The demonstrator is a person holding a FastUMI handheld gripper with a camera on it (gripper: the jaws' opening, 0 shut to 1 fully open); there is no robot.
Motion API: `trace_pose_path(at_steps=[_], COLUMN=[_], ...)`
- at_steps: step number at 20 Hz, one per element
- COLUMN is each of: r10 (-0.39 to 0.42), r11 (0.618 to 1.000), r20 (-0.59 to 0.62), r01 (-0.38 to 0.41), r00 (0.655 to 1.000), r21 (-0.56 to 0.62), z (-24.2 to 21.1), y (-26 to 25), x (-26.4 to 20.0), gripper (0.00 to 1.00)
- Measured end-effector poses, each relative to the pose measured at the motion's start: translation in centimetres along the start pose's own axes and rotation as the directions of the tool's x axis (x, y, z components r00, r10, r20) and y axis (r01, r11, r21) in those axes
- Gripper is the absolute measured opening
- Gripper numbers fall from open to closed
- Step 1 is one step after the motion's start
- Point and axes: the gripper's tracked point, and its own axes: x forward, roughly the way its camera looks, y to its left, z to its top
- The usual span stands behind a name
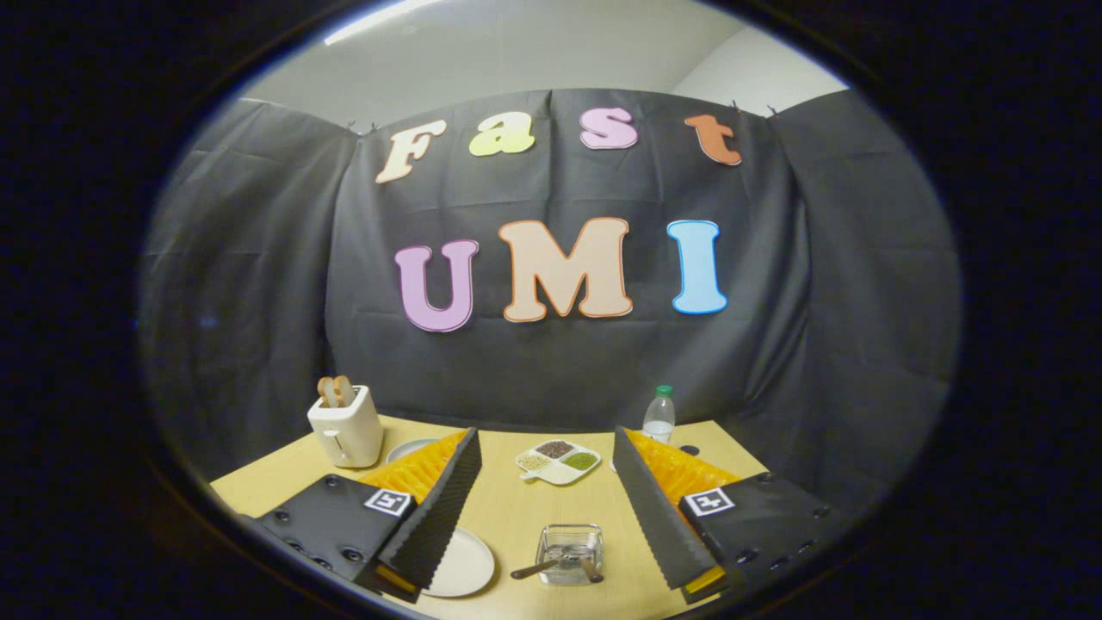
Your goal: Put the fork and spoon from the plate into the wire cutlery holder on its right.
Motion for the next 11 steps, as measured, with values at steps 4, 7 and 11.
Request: trace_pose_path(at_steps=[4,7,11], r10=[-0.021,-0.034,-0.043], r11=[1.0,0.999,0.999], r20=[0.019,0.03,0.039], r01=[0.021,0.033,0.043], r00=[1.0,0.999,0.998], r21=[0.006,0.005,0.003], z=[1.1,1.7,2.3], y=[-0.6,-1.1,-1.8], x=[-0.3,-0.5,-0.7], gripper=[0.98,0.98,0.98])
